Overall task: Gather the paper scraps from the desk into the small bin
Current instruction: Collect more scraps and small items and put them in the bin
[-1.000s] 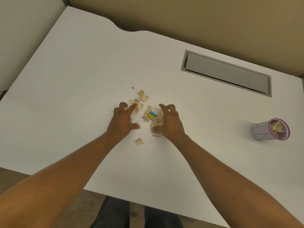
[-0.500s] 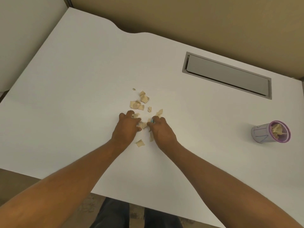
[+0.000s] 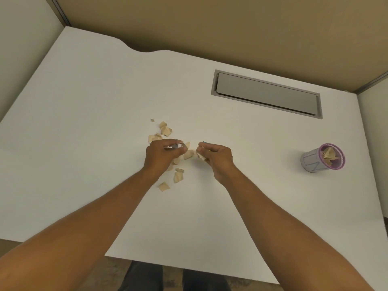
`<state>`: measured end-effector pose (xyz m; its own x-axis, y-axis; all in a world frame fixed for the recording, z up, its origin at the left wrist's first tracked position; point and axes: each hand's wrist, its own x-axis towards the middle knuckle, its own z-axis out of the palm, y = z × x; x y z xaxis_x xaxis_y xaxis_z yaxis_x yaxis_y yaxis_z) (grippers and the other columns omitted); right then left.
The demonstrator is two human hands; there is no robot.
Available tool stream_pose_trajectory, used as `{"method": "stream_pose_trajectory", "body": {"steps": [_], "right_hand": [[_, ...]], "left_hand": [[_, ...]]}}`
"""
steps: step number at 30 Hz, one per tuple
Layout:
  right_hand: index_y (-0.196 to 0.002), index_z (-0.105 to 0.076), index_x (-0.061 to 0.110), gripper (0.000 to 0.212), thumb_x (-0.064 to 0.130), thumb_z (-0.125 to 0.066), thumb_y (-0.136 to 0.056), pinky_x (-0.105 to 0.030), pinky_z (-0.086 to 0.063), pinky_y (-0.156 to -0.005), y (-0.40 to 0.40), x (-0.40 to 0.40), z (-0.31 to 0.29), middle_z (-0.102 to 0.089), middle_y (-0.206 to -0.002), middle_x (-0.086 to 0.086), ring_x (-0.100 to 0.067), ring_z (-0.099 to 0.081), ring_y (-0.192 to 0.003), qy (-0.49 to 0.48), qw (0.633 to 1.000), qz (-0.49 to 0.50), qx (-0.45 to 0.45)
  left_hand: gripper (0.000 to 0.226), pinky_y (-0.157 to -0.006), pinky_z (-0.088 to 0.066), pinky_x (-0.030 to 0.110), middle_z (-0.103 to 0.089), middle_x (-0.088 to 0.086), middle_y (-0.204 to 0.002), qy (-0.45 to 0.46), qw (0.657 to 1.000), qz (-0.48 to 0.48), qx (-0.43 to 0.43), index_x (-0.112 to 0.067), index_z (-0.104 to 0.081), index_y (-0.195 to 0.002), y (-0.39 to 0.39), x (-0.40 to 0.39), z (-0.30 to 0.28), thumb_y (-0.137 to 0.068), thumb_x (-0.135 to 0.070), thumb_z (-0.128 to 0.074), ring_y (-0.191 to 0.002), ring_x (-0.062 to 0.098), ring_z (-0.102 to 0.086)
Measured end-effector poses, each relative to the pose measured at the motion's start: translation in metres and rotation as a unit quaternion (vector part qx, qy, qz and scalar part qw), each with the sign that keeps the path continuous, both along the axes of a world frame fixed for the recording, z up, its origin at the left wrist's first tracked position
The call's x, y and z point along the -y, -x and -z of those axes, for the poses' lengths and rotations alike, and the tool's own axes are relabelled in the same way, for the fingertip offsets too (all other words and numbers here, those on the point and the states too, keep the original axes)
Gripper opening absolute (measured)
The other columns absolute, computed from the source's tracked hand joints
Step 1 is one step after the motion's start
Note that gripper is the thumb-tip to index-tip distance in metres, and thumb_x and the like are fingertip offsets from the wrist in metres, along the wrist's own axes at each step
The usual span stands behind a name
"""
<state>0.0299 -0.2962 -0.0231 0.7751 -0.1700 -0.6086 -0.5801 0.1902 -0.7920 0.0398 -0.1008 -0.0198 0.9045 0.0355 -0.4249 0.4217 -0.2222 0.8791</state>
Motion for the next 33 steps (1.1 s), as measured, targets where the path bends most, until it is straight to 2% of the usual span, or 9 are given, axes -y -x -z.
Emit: {"method": "stream_pose_trajectory", "body": {"steps": [4,7,11,16,21,25,27,30,33], "right_hand": [[-0.117,-0.072,-0.002,0.032,0.002,-0.079,-0.086,-0.027,-0.060,-0.092,0.011,0.057,-0.031,-0.072,-0.127,-0.017,-0.025,-0.073,-0.106,-0.083,0.994,0.072,0.029],[-0.118,-0.072,-0.001,0.032,0.002,-0.078,-0.086,-0.024,-0.060,-0.086,0.027,0.109,-0.050,-0.073,-0.125,-0.015,-0.024,-0.074,-0.104,-0.071,0.989,0.121,0.048],[-0.114,-0.075,0.000,0.028,0.002,-0.078,-0.086,-0.024,-0.061,-0.086,0.048,0.186,-0.074,-0.074,-0.119,-0.006,-0.022,-0.074,-0.100,0.034,0.980,0.182,0.078],[-0.097,-0.083,0.016,0.016,0.011,-0.081,-0.082,-0.023,-0.056,-0.088,0.063,0.284,-0.087,-0.076,-0.107,0.005,-0.002,-0.069,-0.091,0.287,0.935,0.192,0.079],[-0.094,-0.083,0.015,0.016,0.007,-0.072,-0.086,-0.001,-0.042,-0.061,0.050,0.334,-0.077,-0.075,-0.098,0.001,-0.006,-0.062,-0.076,0.442,0.885,0.136,0.047],[-0.097,-0.083,0.013,0.017,0.006,-0.071,-0.087,-0.022,-0.052,-0.079,0.035,0.350,-0.055,-0.078,-0.107,-0.009,-0.020,-0.067,-0.088,0.488,0.872,0.044,0.007],[-0.105,-0.081,0.009,0.018,0.012,-0.071,-0.090,-0.018,-0.050,-0.079,0.031,0.357,-0.045,-0.077,-0.111,-0.011,-0.024,-0.071,-0.098,0.492,0.870,-0.013,-0.026],[-0.113,-0.074,-0.002,0.026,0.008,-0.058,-0.095,-0.001,-0.043,-0.054,0.034,0.362,-0.036,-0.073,-0.107,-0.016,0.007,-0.070,-0.075,0.484,0.873,-0.048,-0.019],[-0.119,-0.068,-0.006,0.030,0.005,-0.052,-0.096,0.002,-0.040,-0.049,0.035,0.366,-0.031,-0.065,-0.104,-0.008,0.022,-0.058,-0.059,0.532,0.840,-0.106,-0.008]], "left_hand": [[0.032,-0.094,-0.062,0.036,-0.070,-0.002,-0.100,0.133,0.991,0.028,-0.009,-0.022,-0.083,-0.106,-0.008,0.051,-0.019,-0.078,-0.034,-0.091,-0.090,0.019,-0.076],[0.026,-0.092,-0.063,0.038,-0.068,0.011,-0.103,0.193,0.979,0.060,-0.014,-0.016,-0.084,-0.104,-0.009,0.101,-0.033,-0.081,-0.027,-0.089,-0.111,0.029,-0.074],[0.027,-0.084,-0.062,0.030,-0.072,0.017,-0.109,0.216,0.970,0.112,-0.026,-0.012,-0.083,-0.107,-0.007,0.178,-0.053,-0.083,-0.024,-0.087,-0.089,0.016,-0.073],[0.024,-0.082,-0.062,0.028,-0.076,0.001,-0.103,0.233,0.958,0.166,-0.034,-0.013,-0.083,-0.106,0.001,0.272,-0.074,-0.085,-0.025,-0.085,-0.086,0.014,-0.068],[0.028,-0.081,-0.060,0.027,-0.078,-0.006,-0.110,0.234,0.953,0.185,-0.044,-0.016,-0.083,-0.109,0.007,0.337,-0.084,-0.086,-0.031,-0.084,-0.087,0.011,-0.068],[0.024,-0.086,-0.062,0.031,-0.078,-0.010,-0.107,0.246,0.949,0.187,-0.058,-0.017,-0.083,-0.108,0.009,0.359,-0.082,-0.087,-0.031,-0.083,-0.087,0.012,-0.068],[0.026,-0.086,-0.062,0.031,-0.078,-0.009,-0.110,0.245,0.950,0.184,-0.060,-0.017,-0.083,-0.109,0.008,0.364,-0.080,-0.087,-0.031,-0.083,-0.087,0.012,-0.069],[0.028,-0.084,-0.061,0.029,-0.077,-0.005,-0.118,0.234,0.954,0.180,-0.057,-0.018,-0.083,-0.110,0.006,0.365,-0.079,-0.086,-0.033,-0.083,-0.090,0.013,-0.070],[0.026,-0.087,-0.061,0.031,-0.077,-0.006,-0.123,0.222,0.957,0.179,-0.051,-0.018,-0.083,-0.109,0.002,0.361,-0.078,-0.087,-0.033,-0.082,-0.092,0.013,-0.070]]}}
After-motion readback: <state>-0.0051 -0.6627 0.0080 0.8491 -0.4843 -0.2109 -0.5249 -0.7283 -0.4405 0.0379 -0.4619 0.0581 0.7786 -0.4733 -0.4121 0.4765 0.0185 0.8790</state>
